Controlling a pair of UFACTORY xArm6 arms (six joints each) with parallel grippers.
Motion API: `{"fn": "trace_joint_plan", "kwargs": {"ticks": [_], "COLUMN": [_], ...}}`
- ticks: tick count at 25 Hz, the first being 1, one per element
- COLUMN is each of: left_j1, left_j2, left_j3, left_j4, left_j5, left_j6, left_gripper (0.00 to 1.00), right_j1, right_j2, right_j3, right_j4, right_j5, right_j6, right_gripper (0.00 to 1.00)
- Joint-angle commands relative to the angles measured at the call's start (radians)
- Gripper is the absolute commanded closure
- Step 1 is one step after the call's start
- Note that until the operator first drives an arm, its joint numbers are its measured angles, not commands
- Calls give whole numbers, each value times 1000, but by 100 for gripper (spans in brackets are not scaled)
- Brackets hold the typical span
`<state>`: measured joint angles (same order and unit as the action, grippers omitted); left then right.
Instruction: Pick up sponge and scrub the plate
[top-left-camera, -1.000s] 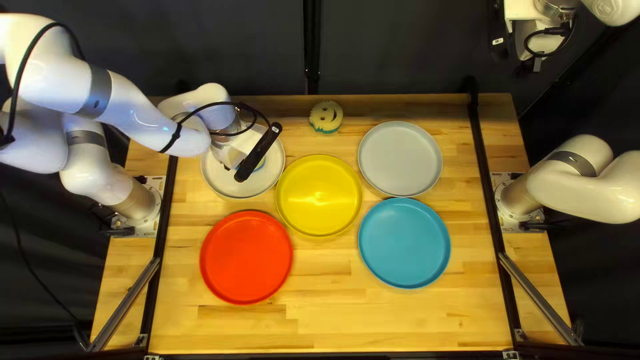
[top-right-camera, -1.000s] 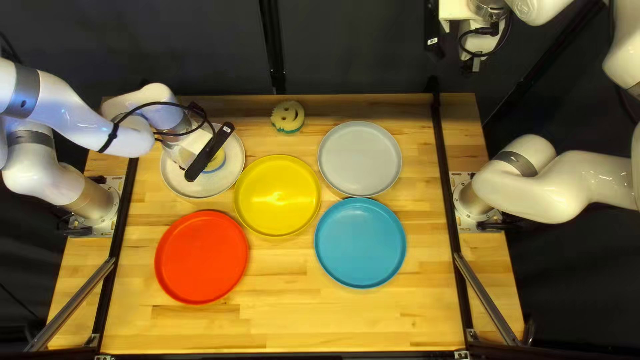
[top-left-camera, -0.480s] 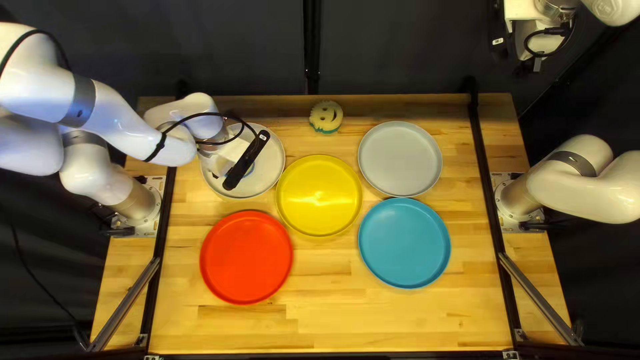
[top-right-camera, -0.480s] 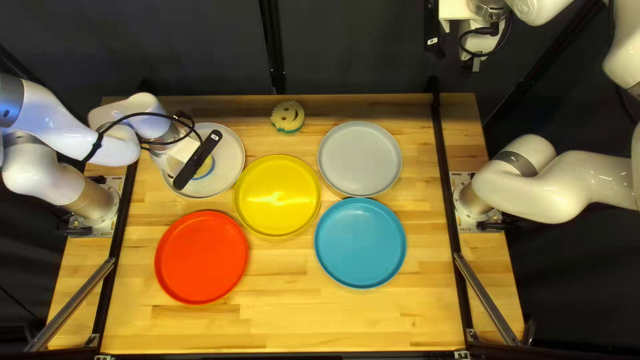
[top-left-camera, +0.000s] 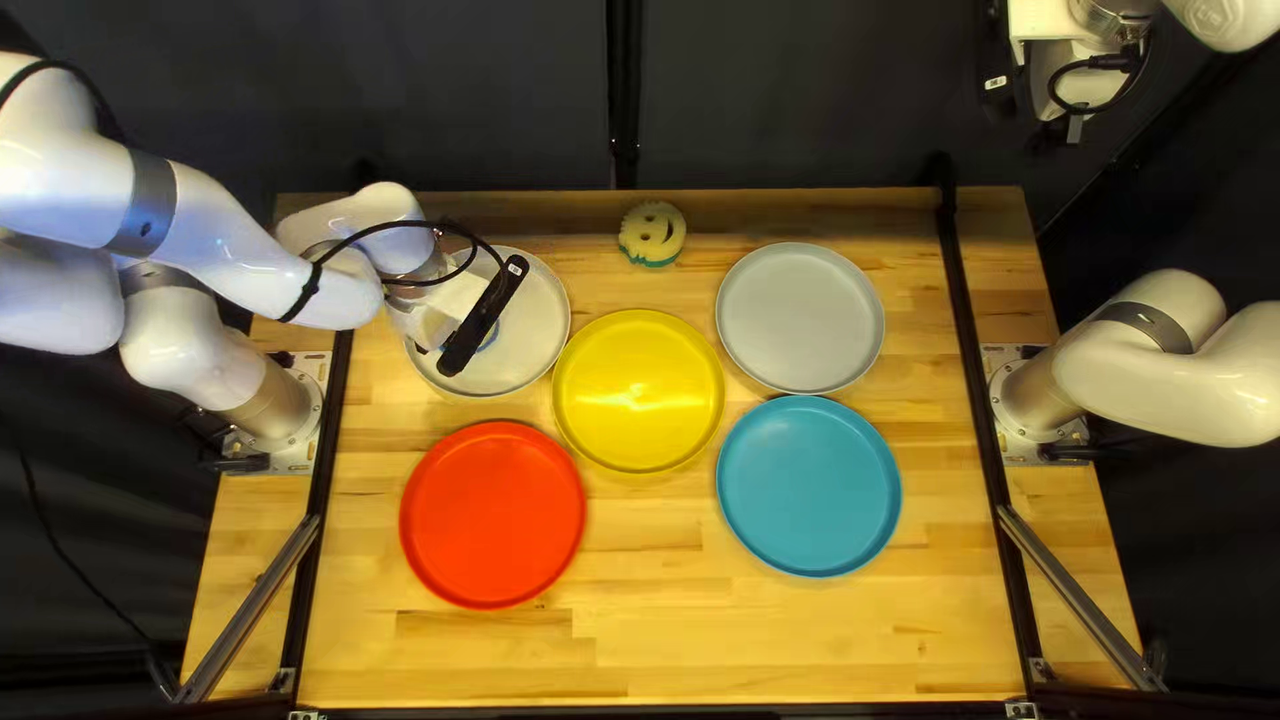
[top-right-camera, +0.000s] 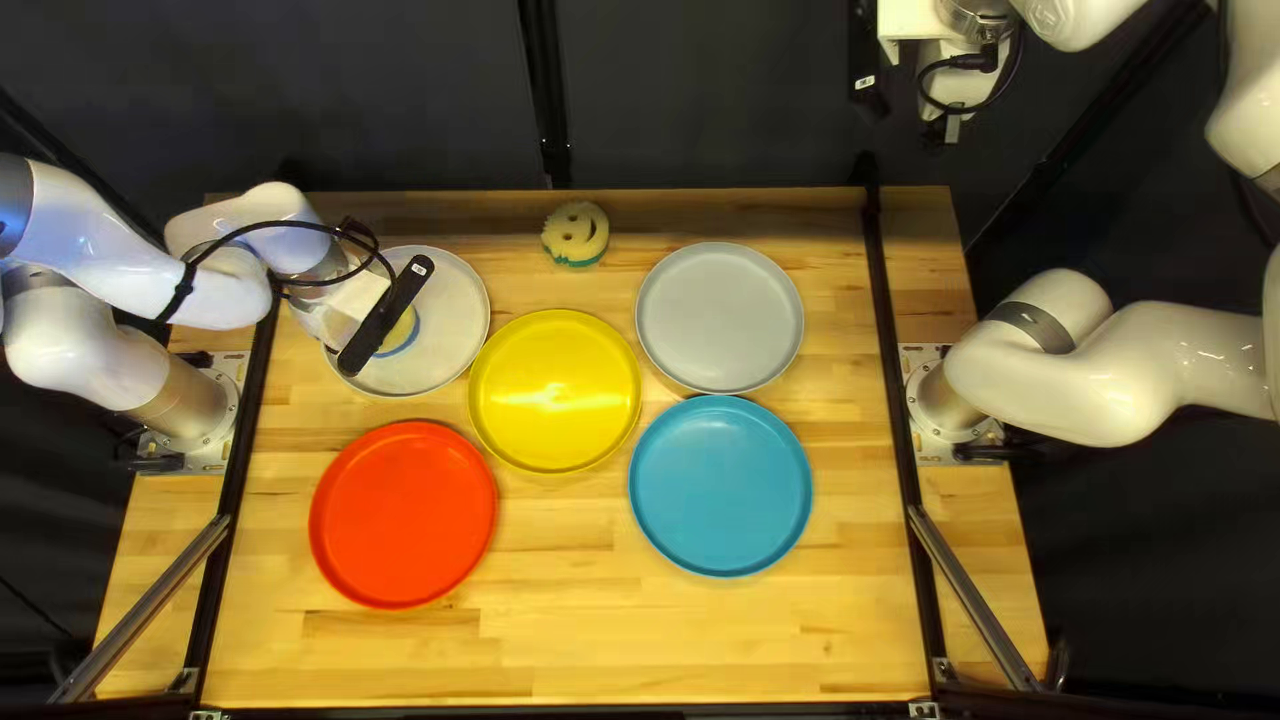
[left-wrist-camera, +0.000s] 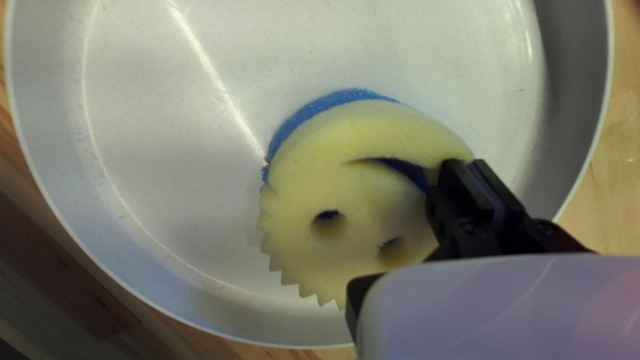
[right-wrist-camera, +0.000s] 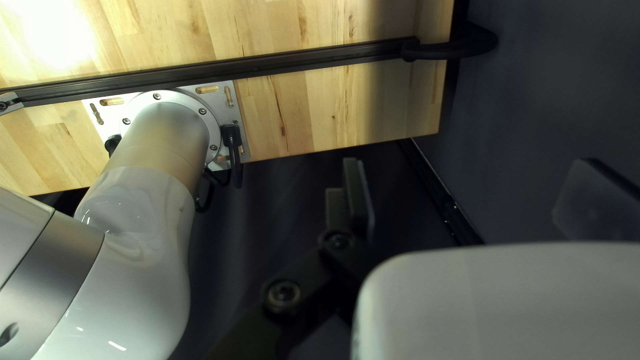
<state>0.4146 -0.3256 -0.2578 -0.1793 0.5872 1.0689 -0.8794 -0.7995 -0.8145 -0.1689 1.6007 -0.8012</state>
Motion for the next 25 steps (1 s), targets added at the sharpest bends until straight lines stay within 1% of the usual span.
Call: {"fn": "trace_joint_plan", "kwargs": {"ticks": [1, 6, 10, 15, 25], "left_j1": [24, 49, 62, 57, 11], "left_j2": [60, 86, 67, 25, -66], "left_j3": [-63, -98, -85, -27, 80], "left_j4": [1, 4, 8, 5, 7], "left_j5": [2, 15, 26, 18, 11], "left_j6": [35, 62, 70, 62, 4], "left_gripper": [100, 100, 100, 100, 100], "right_j1": [0, 0, 0, 0, 0], "right_j2": [0, 0, 0, 0, 0], "right_j3": [0, 0, 0, 0, 0], "right_j4": [0, 0, 0, 0, 0], "right_j5": [0, 0, 0, 0, 0], "right_j6": [0, 0, 0, 0, 0], "right_gripper": [0, 0, 0, 0, 0]}}
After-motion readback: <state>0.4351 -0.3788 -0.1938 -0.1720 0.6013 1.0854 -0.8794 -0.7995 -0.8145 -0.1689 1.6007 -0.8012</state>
